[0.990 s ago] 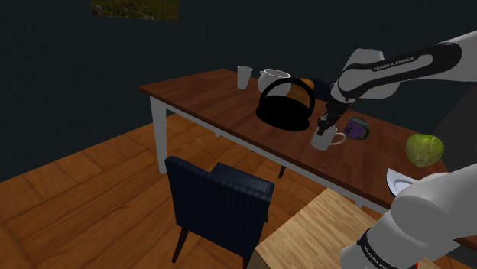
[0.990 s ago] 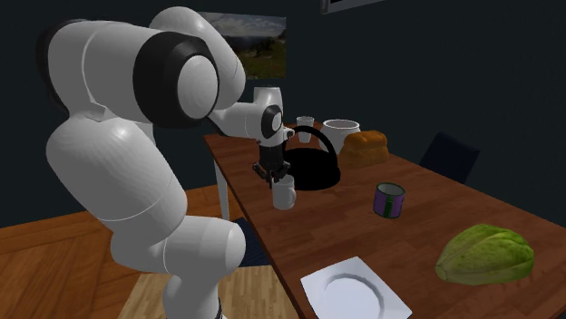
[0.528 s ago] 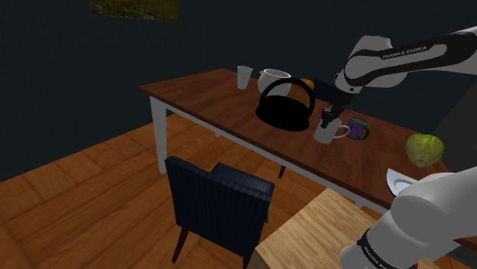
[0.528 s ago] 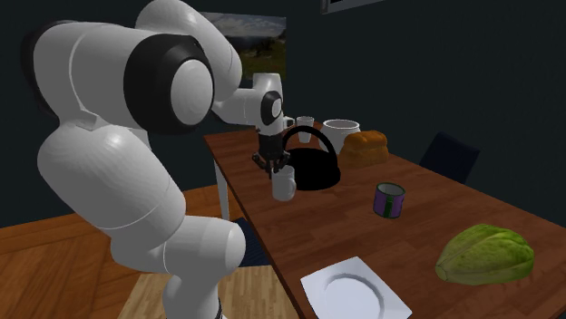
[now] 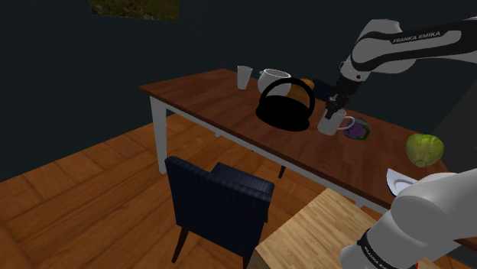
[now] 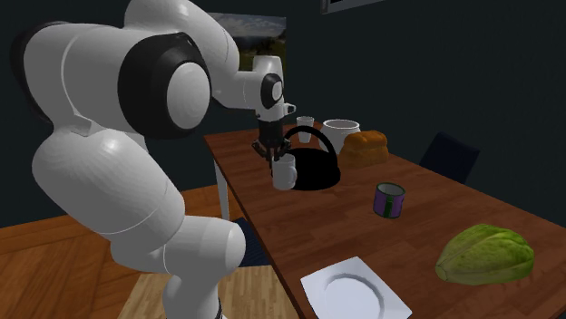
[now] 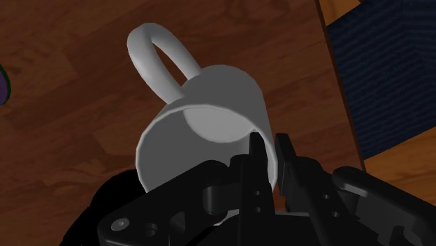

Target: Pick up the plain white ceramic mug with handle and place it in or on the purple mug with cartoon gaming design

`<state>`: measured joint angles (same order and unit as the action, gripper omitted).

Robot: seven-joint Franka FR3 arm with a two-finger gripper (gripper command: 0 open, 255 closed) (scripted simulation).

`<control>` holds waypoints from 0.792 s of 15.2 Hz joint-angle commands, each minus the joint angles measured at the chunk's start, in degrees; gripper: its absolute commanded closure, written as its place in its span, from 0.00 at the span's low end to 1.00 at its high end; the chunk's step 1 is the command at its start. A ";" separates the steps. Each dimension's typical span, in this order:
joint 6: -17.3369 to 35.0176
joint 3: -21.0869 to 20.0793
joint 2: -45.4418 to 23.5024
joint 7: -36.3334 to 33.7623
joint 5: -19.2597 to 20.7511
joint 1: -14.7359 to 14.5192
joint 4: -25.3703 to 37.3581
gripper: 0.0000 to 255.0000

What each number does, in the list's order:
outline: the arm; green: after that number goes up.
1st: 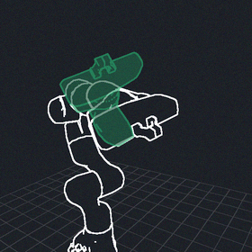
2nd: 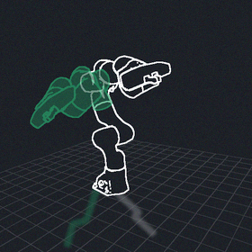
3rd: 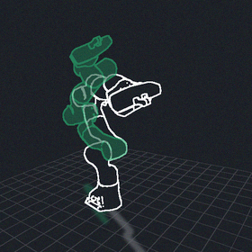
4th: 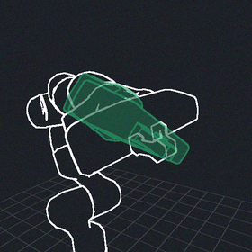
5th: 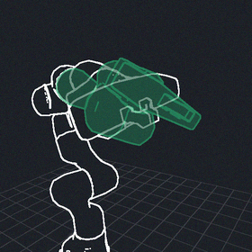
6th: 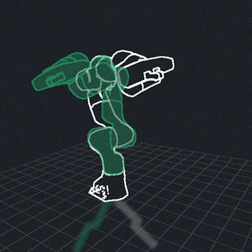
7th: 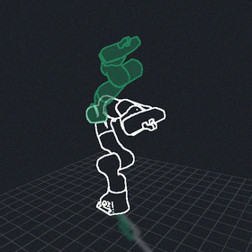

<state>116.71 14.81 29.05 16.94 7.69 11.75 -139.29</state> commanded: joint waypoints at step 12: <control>-6.91 3.76 -2.45 5.66 0.23 1.10 9.73 1.00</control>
<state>109.66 17.44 27.64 21.14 7.81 12.57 -130.55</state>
